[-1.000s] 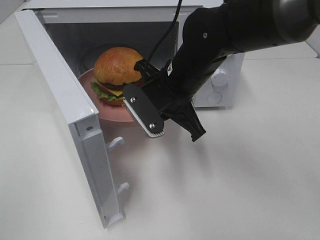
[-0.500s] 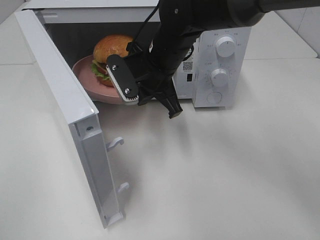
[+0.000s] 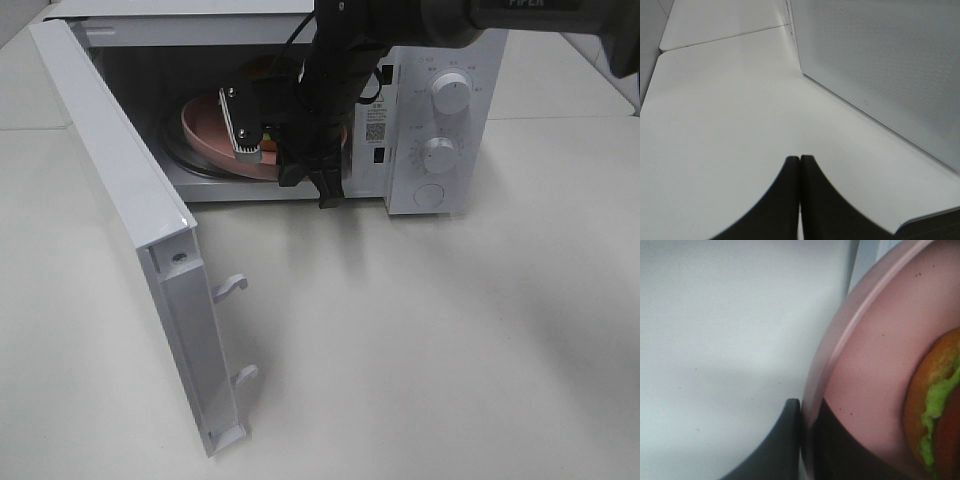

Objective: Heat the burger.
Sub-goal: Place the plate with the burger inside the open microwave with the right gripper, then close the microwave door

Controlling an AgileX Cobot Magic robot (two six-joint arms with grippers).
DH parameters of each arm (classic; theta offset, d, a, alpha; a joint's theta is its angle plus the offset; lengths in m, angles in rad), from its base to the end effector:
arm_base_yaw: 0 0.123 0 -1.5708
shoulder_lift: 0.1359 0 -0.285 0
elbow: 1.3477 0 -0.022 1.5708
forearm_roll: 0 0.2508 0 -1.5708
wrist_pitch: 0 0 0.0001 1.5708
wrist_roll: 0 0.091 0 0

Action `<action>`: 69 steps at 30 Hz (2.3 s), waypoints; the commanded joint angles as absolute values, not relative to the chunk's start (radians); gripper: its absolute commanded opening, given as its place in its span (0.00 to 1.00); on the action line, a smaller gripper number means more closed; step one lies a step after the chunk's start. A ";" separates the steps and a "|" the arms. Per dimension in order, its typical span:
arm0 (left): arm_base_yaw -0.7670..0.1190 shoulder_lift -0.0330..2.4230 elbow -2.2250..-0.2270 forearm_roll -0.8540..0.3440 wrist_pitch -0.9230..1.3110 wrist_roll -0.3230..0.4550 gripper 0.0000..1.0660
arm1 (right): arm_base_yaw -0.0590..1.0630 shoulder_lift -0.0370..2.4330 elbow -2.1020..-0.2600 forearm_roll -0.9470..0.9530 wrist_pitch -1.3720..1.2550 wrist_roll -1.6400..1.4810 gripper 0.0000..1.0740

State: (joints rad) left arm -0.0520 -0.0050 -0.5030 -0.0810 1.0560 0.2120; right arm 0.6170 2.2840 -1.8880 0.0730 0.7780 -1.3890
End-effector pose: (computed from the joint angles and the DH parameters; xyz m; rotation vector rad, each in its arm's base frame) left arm -0.0062 -0.0061 0.2787 0.2709 2.0108 0.0042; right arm 0.4066 0.2942 0.1756 -2.2180 1.4770 -0.1685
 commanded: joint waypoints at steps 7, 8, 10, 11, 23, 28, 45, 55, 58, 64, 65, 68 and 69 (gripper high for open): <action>-0.050 -0.026 -0.499 -0.085 1.043 0.210 0.00 | 0.617 2.327 -1.930 0.086 0.766 -1.160 0.00; -0.050 -0.026 -0.499 -0.085 1.043 0.210 0.00 | 0.618 2.326 -1.930 0.087 0.768 -1.144 0.00; -0.050 -0.026 -0.499 -0.085 1.043 0.210 0.00 | 0.620 2.319 -1.930 0.087 0.769 -1.139 0.03; -0.050 -0.026 -0.499 -0.085 1.043 0.210 0.00 | 0.620 2.319 -1.930 0.087 0.769 -1.139 0.03; -0.050 -0.026 -0.499 -0.085 1.043 0.210 0.00 | 0.620 2.295 -1.996 0.153 0.884 -0.919 0.50; -0.050 -0.026 -0.499 -0.085 1.043 0.210 0.00 | 0.620 2.295 -2.055 0.192 0.970 -0.758 0.65; -0.050 -0.026 -0.499 -0.085 1.043 0.210 0.00 | 0.620 2.292 -2.167 0.222 1.152 -0.227 0.70; -0.050 -0.026 -0.499 -0.085 1.043 0.210 0.00 | 0.620 2.292 -2.182 0.210 1.244 -0.068 0.70; -0.050 -0.026 -0.499 -0.085 1.043 0.210 0.00 | 0.620 2.292 -2.182 0.202 1.245 -0.054 0.70; -0.050 -0.026 -0.499 -0.085 1.043 0.210 0.00 | 0.620 2.284 -2.180 0.176 1.247 -0.031 0.70; -0.050 -0.026 -0.499 -0.085 1.043 0.210 0.00 | 0.620 2.284 -2.180 0.176 1.247 -0.031 0.70; -0.050 -0.026 -0.499 -0.085 1.043 0.210 0.00 | 0.620 2.211 -2.105 0.138 1.246 -0.015 0.70; -0.050 -0.026 -0.499 -0.085 1.043 0.210 0.00 | 0.620 2.176 -2.056 0.122 1.246 -0.014 0.70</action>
